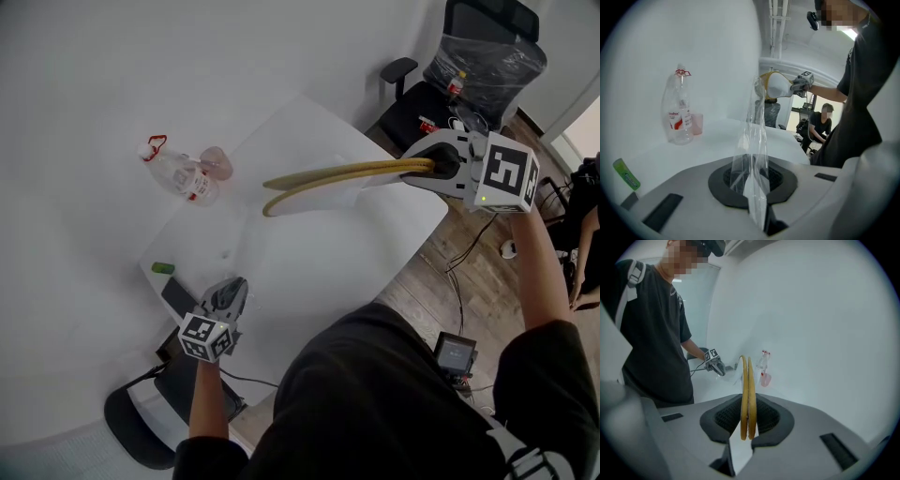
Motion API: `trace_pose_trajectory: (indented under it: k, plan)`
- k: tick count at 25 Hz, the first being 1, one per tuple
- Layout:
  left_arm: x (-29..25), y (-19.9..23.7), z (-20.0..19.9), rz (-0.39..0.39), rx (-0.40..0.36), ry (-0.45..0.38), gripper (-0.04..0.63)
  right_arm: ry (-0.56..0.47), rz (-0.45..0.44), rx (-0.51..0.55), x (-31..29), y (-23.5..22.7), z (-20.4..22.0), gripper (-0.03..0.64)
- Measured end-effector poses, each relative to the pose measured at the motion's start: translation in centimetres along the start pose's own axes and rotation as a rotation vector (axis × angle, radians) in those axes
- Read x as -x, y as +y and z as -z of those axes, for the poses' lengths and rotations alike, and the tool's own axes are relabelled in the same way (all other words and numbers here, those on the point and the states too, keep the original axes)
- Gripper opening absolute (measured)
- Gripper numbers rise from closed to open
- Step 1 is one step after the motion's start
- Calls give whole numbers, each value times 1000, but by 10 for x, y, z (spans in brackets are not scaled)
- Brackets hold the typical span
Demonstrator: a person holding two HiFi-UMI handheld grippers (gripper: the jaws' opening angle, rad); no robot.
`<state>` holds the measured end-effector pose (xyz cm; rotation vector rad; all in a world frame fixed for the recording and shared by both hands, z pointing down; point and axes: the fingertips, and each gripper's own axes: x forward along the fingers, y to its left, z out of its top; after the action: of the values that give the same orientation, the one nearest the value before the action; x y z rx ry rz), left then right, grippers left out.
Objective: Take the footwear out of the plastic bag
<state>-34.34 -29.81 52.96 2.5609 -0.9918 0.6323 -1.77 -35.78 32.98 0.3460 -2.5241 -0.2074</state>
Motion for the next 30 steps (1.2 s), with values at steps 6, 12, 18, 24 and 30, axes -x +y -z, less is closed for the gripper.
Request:
trace_pose_trajectory:
  k: [6, 12, 18, 24, 30]
  plan:
    - [-3, 24, -33, -187, 92, -56, 42, -157, 105, -115, -26, 2, -9, 69]
    - [-5, 34, -54, -328, 204, -96, 42, -218, 246, -202, -43, -1, -8, 69]
    - [-8, 33, -66, -415, 242, -106, 43, -276, 385, -340, -63, 0, -10, 69]
    - [-27, 10, -84, -419, 222, -107, 43, -295, 395, -416, -95, 19, -14, 70]
    - [-32, 1, -90, -452, 276, -119, 43, -292, 387, -400, -108, 31, -22, 69]
